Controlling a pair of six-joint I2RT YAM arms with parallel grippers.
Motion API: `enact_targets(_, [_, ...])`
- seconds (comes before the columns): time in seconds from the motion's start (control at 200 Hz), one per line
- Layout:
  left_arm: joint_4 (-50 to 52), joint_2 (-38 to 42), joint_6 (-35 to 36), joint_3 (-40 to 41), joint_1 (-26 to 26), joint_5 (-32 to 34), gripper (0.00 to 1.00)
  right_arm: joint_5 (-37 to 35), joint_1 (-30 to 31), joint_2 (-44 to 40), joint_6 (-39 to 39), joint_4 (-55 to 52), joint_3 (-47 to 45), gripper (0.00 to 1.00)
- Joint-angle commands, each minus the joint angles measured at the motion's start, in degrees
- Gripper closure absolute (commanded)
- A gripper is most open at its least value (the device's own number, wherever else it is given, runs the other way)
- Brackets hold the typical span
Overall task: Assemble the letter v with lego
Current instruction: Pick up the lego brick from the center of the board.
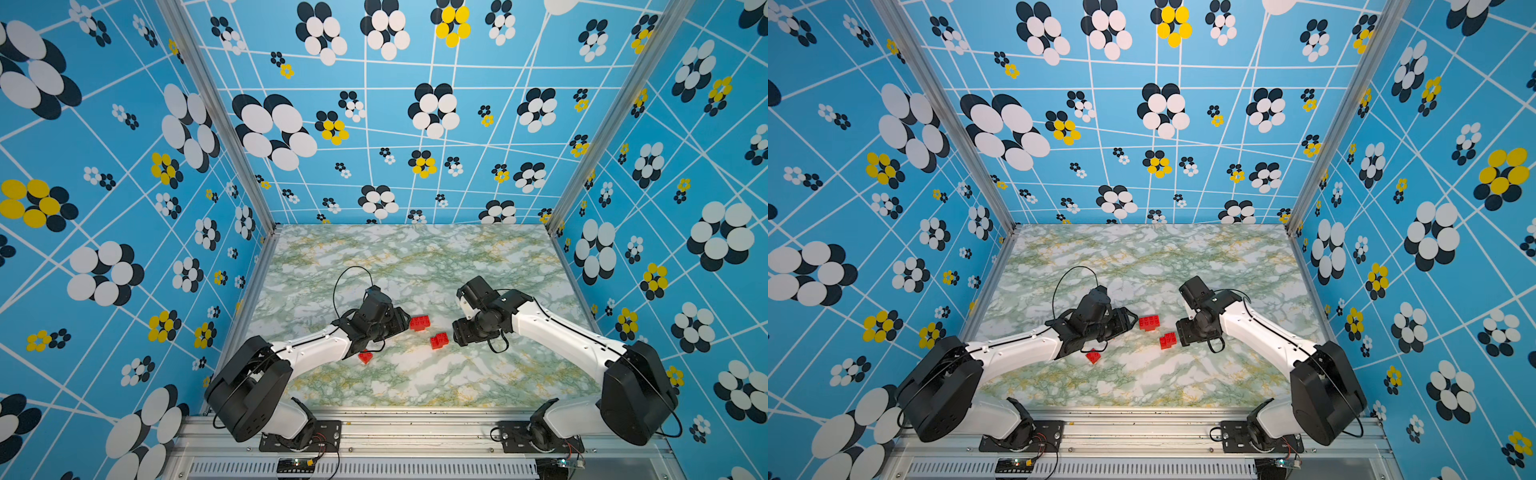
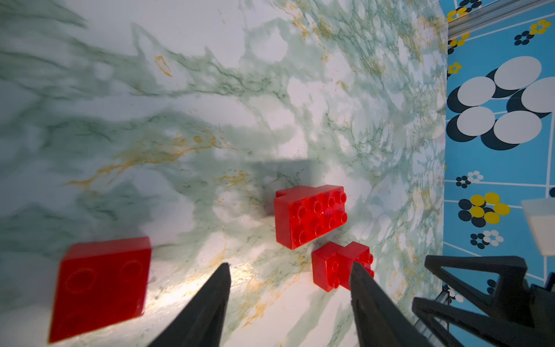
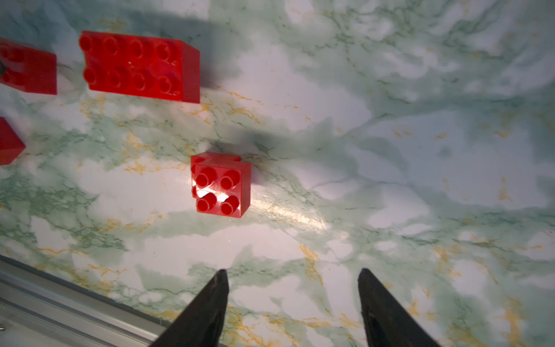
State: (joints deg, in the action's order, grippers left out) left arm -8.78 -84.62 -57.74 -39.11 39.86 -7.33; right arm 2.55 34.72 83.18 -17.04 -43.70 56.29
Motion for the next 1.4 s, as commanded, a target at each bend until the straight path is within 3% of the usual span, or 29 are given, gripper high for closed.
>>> enact_targets(0.0, [-6.3, -3.2, -3.3, 0.8, 1.1, -1.3, 0.39, 2.4, 1.2, 1.5, -3.5, 2.7, 1.7, 0.35])
enact_targets(0.27, [-10.7, -7.8, -5.6, 1.3, 1.3, 0.2, 0.47, 2.0, 2.7, 4.9, -8.7, 7.0, 3.2, 0.49])
enact_targets(0.6, [-17.2, -12.7, -7.3, 1.6, 1.4, -1.2, 0.51, 4.1, 4.2, 11.2, -9.8, 6.4, 6.6, 0.52])
enact_targets(0.874, [-16.3, -12.8, -6.6, 1.2, 1.5, -1.0, 0.56, 2.2, 4.7, 13.1, -10.2, 5.7, 6.6, 0.52])
enact_targets(0.934, [-16.4, -13.1, -6.6, 1.1, 1.5, -1.3, 0.61, 2.3, 4.8, 13.8, -10.4, 5.8, 6.6, 0.53])
enact_targets(1.014, [-16.3, -13.1, -6.6, 1.0, 1.5, -1.2, 0.63, 2.5, 4.9, 14.7, -10.5, 6.0, 6.6, 0.59])
enact_targets(1.394, [-14.2, -13.6, -4.9, -0.5, 1.8, -1.4, 0.65, 1.7, 4.9, 15.5, -10.7, 4.0, 8.3, 0.69])
